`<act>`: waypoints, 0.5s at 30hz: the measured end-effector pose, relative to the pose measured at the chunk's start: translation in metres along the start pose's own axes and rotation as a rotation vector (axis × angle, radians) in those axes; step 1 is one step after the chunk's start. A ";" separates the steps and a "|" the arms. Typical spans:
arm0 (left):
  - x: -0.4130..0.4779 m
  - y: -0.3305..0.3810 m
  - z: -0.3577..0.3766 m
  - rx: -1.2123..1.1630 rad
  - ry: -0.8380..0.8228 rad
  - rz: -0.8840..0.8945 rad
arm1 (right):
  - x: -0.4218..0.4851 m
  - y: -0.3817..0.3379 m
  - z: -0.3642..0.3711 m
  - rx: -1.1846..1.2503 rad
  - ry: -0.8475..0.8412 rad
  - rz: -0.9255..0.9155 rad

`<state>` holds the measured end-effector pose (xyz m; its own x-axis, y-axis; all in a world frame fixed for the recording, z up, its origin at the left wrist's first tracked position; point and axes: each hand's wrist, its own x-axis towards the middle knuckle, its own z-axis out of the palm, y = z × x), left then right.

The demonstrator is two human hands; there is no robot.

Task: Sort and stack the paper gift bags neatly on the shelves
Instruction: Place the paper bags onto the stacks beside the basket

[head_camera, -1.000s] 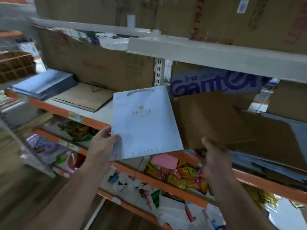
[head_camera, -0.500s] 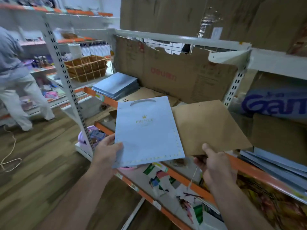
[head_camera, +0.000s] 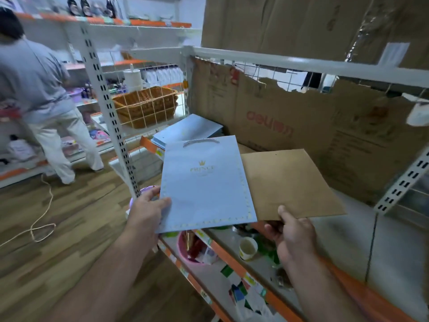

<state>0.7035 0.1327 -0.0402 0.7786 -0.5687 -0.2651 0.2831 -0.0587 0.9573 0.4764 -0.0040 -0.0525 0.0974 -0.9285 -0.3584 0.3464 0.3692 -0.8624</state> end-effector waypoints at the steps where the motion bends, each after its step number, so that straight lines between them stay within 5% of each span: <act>1: 0.010 0.006 0.004 0.002 0.000 0.006 | 0.010 -0.002 0.009 0.005 -0.002 0.015; 15: 0.162 0.042 0.019 -0.045 -0.053 -0.071 | 0.097 0.014 0.097 0.007 0.083 0.030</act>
<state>0.8308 0.0221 -0.0411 0.7253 -0.6072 -0.3244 0.3619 -0.0645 0.9300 0.5808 -0.0930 -0.0645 0.0307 -0.9104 -0.4125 0.3511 0.3962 -0.8484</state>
